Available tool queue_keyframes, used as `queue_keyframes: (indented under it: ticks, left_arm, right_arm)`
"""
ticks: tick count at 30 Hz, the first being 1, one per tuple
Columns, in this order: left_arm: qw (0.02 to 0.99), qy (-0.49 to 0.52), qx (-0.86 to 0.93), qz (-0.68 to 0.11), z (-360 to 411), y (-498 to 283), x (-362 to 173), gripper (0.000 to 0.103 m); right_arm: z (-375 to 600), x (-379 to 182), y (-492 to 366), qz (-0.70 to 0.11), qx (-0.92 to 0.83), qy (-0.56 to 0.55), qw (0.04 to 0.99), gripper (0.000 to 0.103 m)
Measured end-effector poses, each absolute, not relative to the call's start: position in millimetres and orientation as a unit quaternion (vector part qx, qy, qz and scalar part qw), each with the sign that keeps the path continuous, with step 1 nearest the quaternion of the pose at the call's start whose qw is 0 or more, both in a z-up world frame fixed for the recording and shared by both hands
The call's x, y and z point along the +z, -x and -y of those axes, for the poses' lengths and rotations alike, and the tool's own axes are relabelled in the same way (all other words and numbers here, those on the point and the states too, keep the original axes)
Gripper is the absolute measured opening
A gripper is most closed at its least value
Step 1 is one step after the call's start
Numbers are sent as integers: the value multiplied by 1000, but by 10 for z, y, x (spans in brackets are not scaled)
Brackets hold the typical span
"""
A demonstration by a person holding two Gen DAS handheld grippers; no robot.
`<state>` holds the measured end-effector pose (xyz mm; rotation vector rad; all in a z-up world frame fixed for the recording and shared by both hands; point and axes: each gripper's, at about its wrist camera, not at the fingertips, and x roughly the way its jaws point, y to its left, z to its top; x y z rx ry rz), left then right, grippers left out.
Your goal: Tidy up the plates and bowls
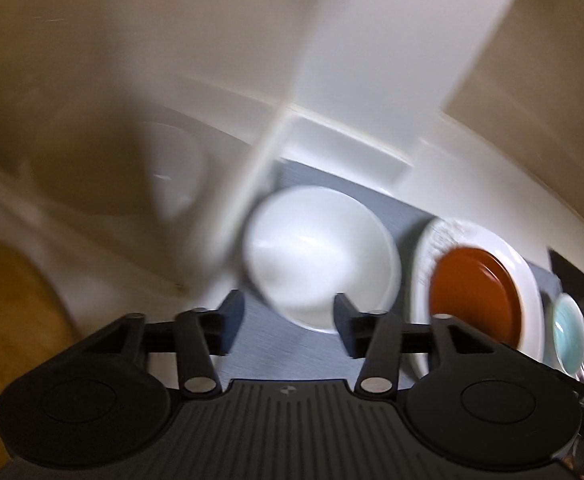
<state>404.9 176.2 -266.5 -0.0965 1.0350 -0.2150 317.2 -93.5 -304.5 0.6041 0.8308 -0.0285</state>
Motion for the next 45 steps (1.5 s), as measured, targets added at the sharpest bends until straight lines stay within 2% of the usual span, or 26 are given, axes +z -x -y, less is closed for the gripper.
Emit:
queue_keyframes:
  ticks: [4,6,9,13,17,23,25,26,33,39,45]
  left_arm:
    - [859,96,-117,-489,-1976,-4071,-2744,57]
    - [841,147,-130,-503,-2094,-4151,-2857,54]
    - [825,176,-127,-521,-2175,-4216,-2997,42]
    - [840,168,-138,-497,-2177,-4189,-3008,26]
    - [836,183,-145,-497,-2190,-4233,-3081,16]
    - [834,191,-136,-499,-2227,-4240,-3109,16]
    - [840,175,-132,-497,-2177,-4234,-3101,17]
    - [842,163,-132,-496,-2141,-4231,-3094,17]
    - [840,124,-121,-514,-2074,-4202,-3079,17]
    - [844,67,-120,-519,-2040,-3886,-2982,17]
    - [834,68,-144,-529,-2079,-3790,-3068,17]
  right_arm:
    - [630,-3029,-3443,-405,36,-303,862,40]
    - [520,-3019,-3558,-409,49,-309,857,40]
    - [435,-3024,-3705,-413,56,-312,854,40]
    - [407,-3078,-3843,-424,54,-322,845,40]
    - [344,-3123,-3932,-432,56,-319,842,40]
    - [303,-3226,-4026,-448,46,-308,838,39]
    - [281,-3265,-4065,-455,46,-300,837,23]
    - [271,-3271,-4075,-458,42,-291,839,20]
    - [267,-3231,-3993,-467,60,-280,836,18]
    - [158,-3224,-3741,-509,77,-272,813,19]
    - [129,-3239,-3536,-506,86,-262,817,19]
